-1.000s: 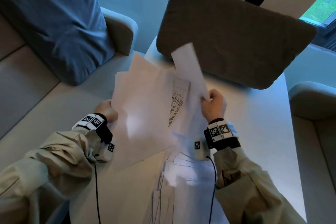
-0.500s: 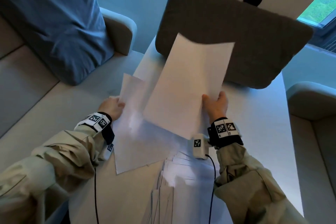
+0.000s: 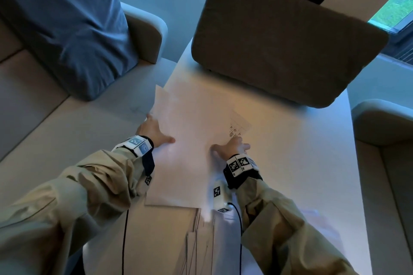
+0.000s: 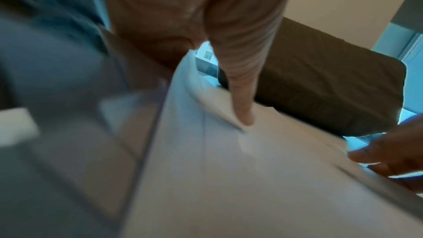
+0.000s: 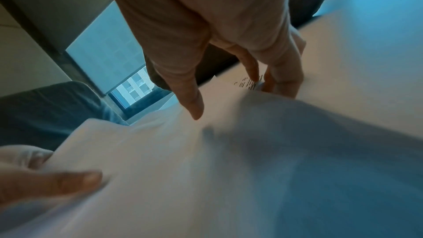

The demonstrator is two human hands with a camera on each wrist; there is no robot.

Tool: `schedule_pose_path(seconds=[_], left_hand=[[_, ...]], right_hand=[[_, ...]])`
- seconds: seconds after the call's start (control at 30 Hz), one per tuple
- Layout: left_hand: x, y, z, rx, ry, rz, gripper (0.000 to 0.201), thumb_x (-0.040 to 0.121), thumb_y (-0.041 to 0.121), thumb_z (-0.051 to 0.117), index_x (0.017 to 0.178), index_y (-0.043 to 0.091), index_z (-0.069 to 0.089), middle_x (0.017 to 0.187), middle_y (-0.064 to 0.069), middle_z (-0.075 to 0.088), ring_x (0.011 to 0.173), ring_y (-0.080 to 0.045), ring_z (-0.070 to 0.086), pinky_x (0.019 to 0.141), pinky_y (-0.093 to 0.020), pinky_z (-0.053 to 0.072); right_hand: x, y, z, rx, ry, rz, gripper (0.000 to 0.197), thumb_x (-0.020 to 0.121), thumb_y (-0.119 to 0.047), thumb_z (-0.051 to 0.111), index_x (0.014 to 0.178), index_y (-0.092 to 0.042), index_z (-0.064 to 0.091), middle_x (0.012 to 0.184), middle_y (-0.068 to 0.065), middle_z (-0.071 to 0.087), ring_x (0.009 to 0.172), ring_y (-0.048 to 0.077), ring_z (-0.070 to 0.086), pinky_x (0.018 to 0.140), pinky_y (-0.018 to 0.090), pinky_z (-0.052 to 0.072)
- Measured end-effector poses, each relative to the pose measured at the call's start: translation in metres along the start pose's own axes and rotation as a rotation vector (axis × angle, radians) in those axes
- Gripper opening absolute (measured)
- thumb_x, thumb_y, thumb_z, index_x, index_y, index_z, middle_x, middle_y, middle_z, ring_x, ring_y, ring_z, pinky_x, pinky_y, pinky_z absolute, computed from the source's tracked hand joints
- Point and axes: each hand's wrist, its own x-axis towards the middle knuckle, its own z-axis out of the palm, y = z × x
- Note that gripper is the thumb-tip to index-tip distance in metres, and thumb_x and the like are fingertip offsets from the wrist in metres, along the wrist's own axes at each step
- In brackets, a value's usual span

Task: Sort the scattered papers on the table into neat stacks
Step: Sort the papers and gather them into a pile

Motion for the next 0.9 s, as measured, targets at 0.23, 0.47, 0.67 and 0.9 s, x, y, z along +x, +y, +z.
schedule_pose_path(seconds=[0.23, 0.47, 0.67, 0.9], left_hand=[[-0.001, -0.005, -0.010, -0.213, 0.053, 0.139, 0.055, 0.061, 0.029, 0.087, 0.108, 0.012, 0.064, 0.108, -0.010, 0.068, 0.099, -0.027, 0.063, 0.085, -0.032, 0.050], [-0.013, 0.005, -0.039, -0.572, 0.006, 0.212, 0.025, 0.067, 0.015, 0.084, 0.079, 0.022, 0.063, 0.063, 0.019, 0.066, 0.056, 0.010, 0.060, 0.076, -0.026, 0.049], [-0.031, 0.035, -0.059, -0.572, -0.001, 0.338, 0.049, 0.057, 0.016, 0.089, 0.099, 0.015, 0.064, 0.091, 0.005, 0.067, 0.073, 0.010, 0.062, 0.080, -0.020, 0.048], [-0.055, 0.078, -0.081, -0.762, 0.213, 0.369, 0.036, 0.070, 0.009, 0.081, 0.104, 0.004, 0.067, 0.099, -0.006, 0.067, 0.075, -0.003, 0.065, 0.077, -0.019, 0.053]], right_hand=[[0.016, 0.018, -0.008, 0.268, -0.034, -0.027, 0.081, 0.059, -0.042, 0.082, 0.123, -0.004, 0.049, 0.123, 0.015, 0.055, 0.103, 0.030, 0.058, 0.074, 0.030, 0.046], [0.016, 0.013, -0.024, 0.791, -0.073, -0.112, 0.130, 0.028, -0.057, 0.092, 0.135, -0.007, 0.037, 0.133, 0.013, 0.052, 0.122, 0.032, 0.052, 0.101, 0.048, 0.045], [-0.010, -0.007, -0.035, 0.944, -0.269, -0.526, 0.063, 0.053, -0.019, 0.091, 0.109, -0.004, 0.066, 0.109, 0.012, 0.070, 0.101, 0.027, 0.067, 0.090, 0.042, 0.054], [-0.025, -0.015, -0.070, 0.808, -0.093, -0.572, 0.044, 0.073, -0.021, 0.081, 0.110, -0.005, 0.065, 0.106, 0.007, 0.071, 0.097, 0.021, 0.068, 0.086, 0.037, 0.056]])
